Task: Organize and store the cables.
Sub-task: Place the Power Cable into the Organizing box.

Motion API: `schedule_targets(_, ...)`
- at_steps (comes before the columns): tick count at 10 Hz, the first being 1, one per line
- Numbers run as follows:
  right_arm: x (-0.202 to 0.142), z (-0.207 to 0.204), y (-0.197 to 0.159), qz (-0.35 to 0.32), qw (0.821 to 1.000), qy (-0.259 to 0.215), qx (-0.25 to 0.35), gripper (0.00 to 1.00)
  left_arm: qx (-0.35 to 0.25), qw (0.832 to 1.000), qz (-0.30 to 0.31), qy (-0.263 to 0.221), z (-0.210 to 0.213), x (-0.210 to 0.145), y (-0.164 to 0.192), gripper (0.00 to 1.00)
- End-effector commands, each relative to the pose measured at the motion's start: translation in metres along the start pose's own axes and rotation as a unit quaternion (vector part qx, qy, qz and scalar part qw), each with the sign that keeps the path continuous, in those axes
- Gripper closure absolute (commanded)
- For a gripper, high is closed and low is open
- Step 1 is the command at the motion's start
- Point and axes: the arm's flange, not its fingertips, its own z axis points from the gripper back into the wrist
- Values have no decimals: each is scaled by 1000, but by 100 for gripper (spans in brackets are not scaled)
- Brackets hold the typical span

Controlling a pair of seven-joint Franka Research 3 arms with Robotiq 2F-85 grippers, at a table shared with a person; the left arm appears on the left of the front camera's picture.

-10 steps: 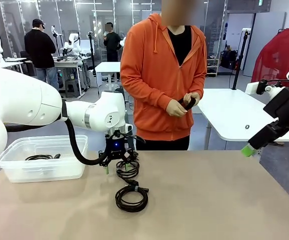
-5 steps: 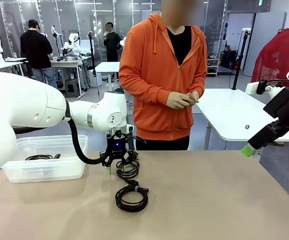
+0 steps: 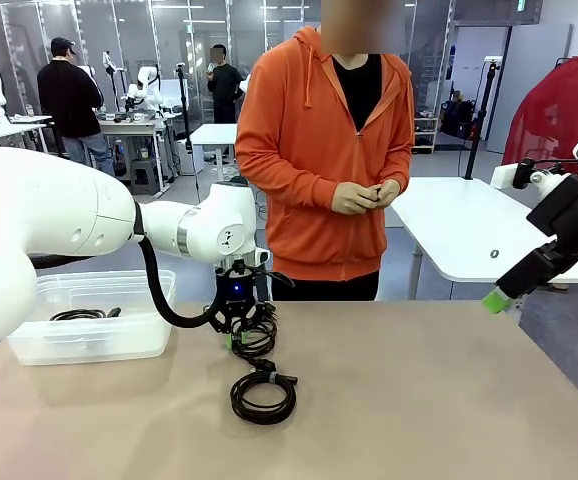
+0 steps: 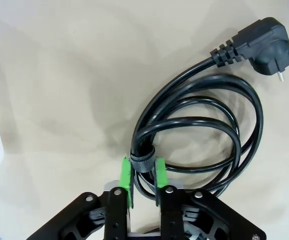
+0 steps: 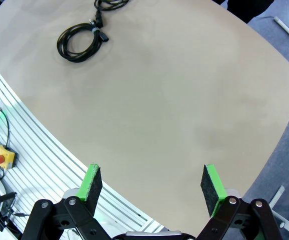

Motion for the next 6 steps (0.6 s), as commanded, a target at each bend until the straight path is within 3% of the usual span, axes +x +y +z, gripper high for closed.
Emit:
schedule_targets(1,2,1,0,1,1000,5,-2,0,23,1000,-9,4,-7,7,5,100)
schedule_targets(6,2,1,0,1,1000,5,-2,0,25,1000,-8,5,-7,6,5,100)
